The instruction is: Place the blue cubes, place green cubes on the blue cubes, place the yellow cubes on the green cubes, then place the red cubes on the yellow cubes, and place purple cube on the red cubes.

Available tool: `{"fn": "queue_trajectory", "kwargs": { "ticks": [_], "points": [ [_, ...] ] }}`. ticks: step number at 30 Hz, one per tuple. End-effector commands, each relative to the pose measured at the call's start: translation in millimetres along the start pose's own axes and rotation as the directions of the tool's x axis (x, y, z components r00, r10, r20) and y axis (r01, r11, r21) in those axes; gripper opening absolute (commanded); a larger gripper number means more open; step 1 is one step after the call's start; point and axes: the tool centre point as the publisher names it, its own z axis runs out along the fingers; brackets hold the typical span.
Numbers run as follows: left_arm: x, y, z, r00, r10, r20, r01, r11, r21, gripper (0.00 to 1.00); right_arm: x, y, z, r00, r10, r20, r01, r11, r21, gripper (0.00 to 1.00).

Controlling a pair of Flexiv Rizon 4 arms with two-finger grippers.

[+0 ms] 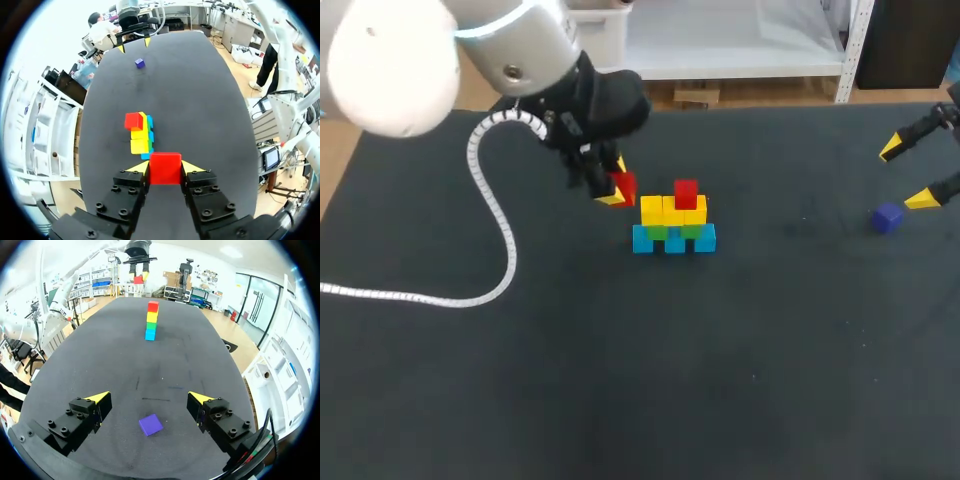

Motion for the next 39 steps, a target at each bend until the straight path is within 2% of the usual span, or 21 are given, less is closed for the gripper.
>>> {"fn": "queue_trajectory", "kwargs": {
  "ticks": [1, 21, 39],
  "points": [
    [-8.7, 21.8, 8.0, 0.999, 0.01, -0.035, -0.007, 0.996, 0.087, 0.0, 0.0, 0.1, 0.1, 1.0, -0.001, 0.001, 0.001, 1.0, 0.001, 1.0],
    [-6.6, 55.8, 50.5, 0.999, 0.028, -0.024, -0.024, 0.991, 0.132, 0.0, 0.0, 0.1, 0.1, 1.0, -0.001, 0.001, 0.001, 1.0, 0.001, 1.0],
    [-8.3, 62.1, 71.4, 1.0, 0.006, -0.003, -0.005, 0.99, 0.142, 0.0, 0.0, 0.1, 0.1, 1.0, -0.001, 0.001, 0.001, 1.0, 0.001, 1.0]
  ]
}}
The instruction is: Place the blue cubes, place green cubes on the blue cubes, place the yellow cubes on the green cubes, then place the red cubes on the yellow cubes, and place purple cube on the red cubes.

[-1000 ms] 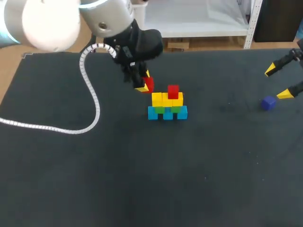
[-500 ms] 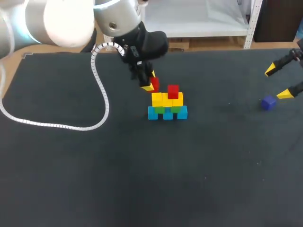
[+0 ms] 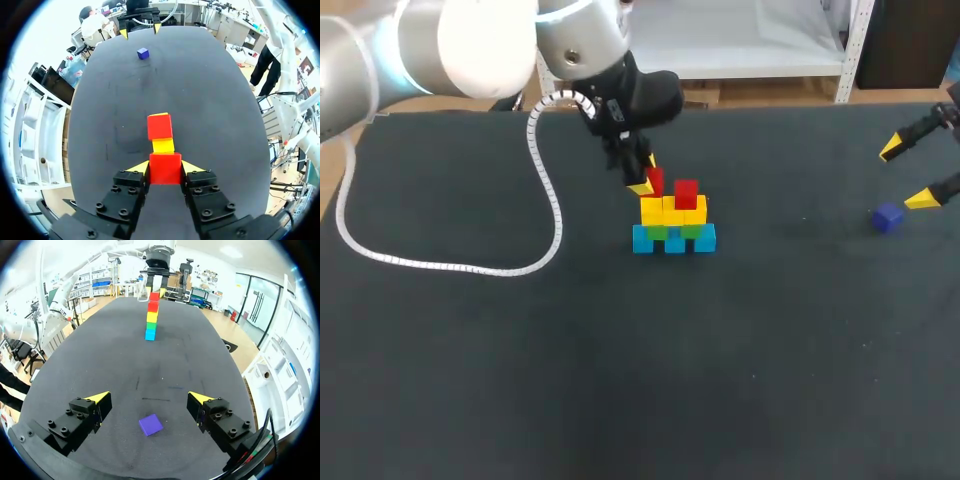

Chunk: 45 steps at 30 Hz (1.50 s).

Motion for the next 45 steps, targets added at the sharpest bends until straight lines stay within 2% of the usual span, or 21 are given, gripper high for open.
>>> {"fn": "queue_trajectory", "kwargs": {
  "ticks": [1, 45],
  "points": [
    [-2.5, 4.0, 2.6, 1.0, 0.001, 0.001, -0.001, 1.0, 0.01, 0.0, 0.0, 0.1, 0.1, 1.0, -0.001, 0.001, 0.001, 1.0, 0.001, 1.0],
    [-11.3, 3.3, 21.7, 1.0, 0.003, 0.003, -0.003, 1.0, 0.031, 0.0, 0.0, 0.1, 0.1, 1.0, -0.001, 0.001, 0.001, 1.0, 0.001, 1.0]
  ]
}}
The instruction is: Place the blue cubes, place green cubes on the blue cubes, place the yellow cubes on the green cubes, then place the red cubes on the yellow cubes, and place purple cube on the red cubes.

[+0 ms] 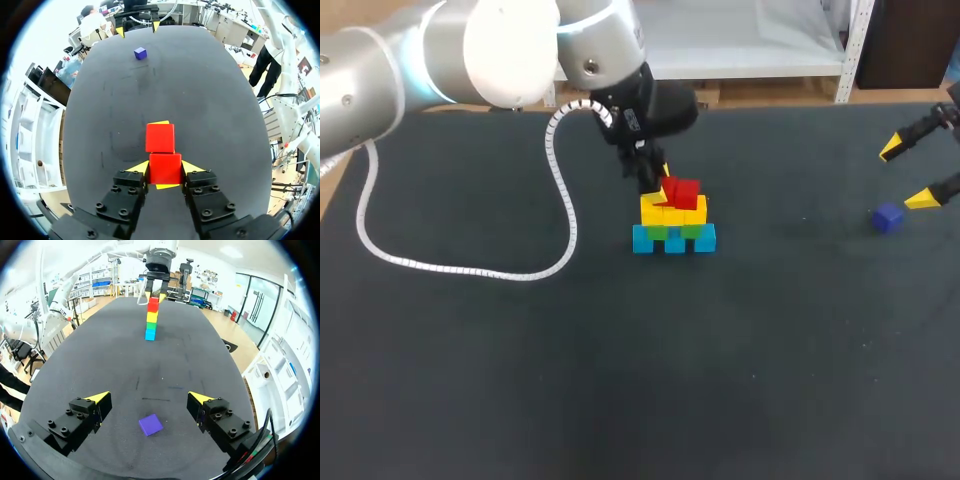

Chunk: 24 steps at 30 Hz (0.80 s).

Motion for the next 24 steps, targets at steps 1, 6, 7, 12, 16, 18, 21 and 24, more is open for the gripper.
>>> {"fn": "queue_trajectory", "kwargs": {
  "ticks": [1, 6, 7, 12, 16, 18, 21, 24],
  "points": [
    [0.5, 1.8, 1.2, 1.0, -0.002, -0.001, 0.002, 1.0, 0.006, 0.0, 0.0, 0.1, 0.1, 1.0, -0.001, 0.001, 0.001, 1.0, 0.0, 1.0],
    [0.0, 1.9, 2.6, 1.0, -0.002, 0.0, 0.002, 1.0, 0.01, 0.0, 0.0, 0.1, 0.1, 1.0, -0.001, 0.001, 0.001, 1.0, 0.0, 1.0],
    [-0.1, 2.0, 2.7, 1.0, -0.002, 0.0, 0.002, 1.0, 0.01, 0.0, 0.0, 0.1, 0.1, 1.0, -0.001, 0.001, 0.001, 1.0, 0.0, 1.0],
    [0.1, 2.8, 3.0, 1.0, -0.003, 0.0, 0.003, 1.0, 0.011, 0.0, 0.0, 0.1, 0.1, 1.0, -0.001, 0.001, 0.001, 1.0, 0.0, 1.0],
    [0.8, 3.9, 3.0, 1.0, -0.004, 0.0, 0.004, 1.0, 0.011, 0.0, 0.0, 0.1, 0.1, 1.0, -0.001, 0.001, 0.001, 1.0, 0.0, 1.0],
    [1.2, 4.3, 3.0, 1.0, -0.005, 0.0, 0.005, 1.0, 0.013, 0.13, 0.0, 0.1, 0.1, 1.0, -0.001, 0.001, 0.001, 1.0, 0.0, 1.0],
    [1.6, 4.5, 3.1, 1.0, -0.008, 0.002, 0.008, 1.0, 0.017, 0.23, 0.0, 0.1, 0.1, 1.0, -0.001, 0.001, 0.001, 1.0, 0.0, 1.0],
    [2.0, 4.6, 3.5, 1.0, -0.009, 0.002, 0.009, 1.0, 0.02, 0.26, 0.0, 0.1, 0.1, 1.0, -0.001, 0.001, 0.001, 1.0, 0.0, 1.0]
  ]
}}
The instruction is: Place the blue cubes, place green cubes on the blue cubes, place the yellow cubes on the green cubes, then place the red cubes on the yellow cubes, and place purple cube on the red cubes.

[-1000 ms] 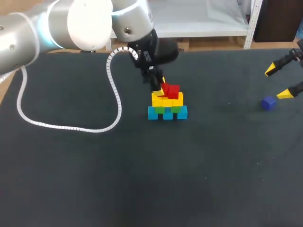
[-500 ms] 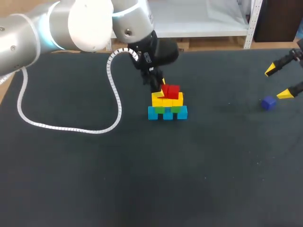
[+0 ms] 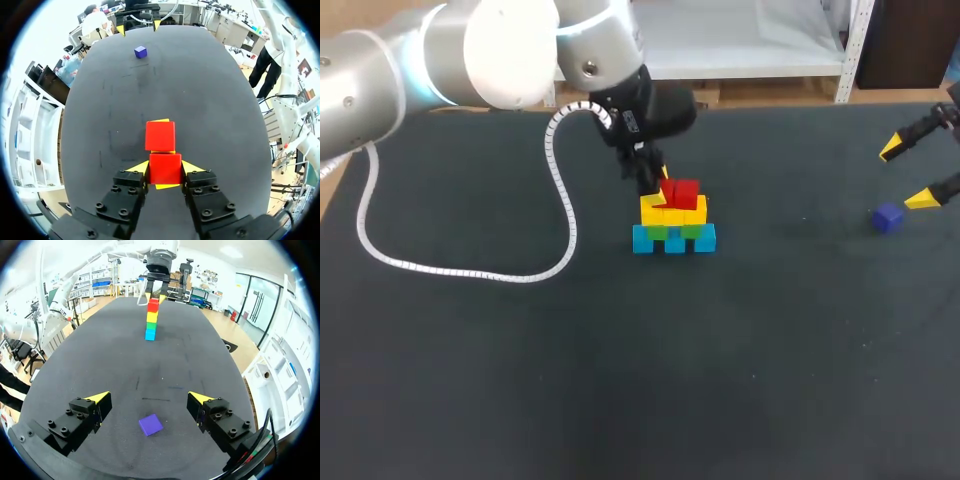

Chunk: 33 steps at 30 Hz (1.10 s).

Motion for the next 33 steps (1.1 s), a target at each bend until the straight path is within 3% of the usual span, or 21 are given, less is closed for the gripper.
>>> {"fn": "queue_trajectory", "kwargs": {
  "ticks": [1, 21, 33],
  "points": [
    [-0.2, 4.4, 0.4, 1.0, 0.001, -0.003, -0.001, 1.0, 0.011, 0.29, 0.0, 0.1, 0.1, 1.0, -0.001, 0.001, 0.001, 1.0, 0.0, 1.0],
    [1.6, 8.1, 1.7, 1.0, -0.005, -0.004, 0.005, 1.0, 0.02, 0.43, 0.0, 0.1, 0.1, 1.0, -0.001, 0.001, 0.001, 1.0, 0.0, 1.0],
    [1.1, 10.2, 1.9, 1.0, 0.0, -0.005, 0.0, 1.0, 0.02, 0.39, 0.0, 0.1, 0.1, 1.0, -0.001, 0.001, 0.001, 1.0, 0.0, 1.0]
  ]
}}
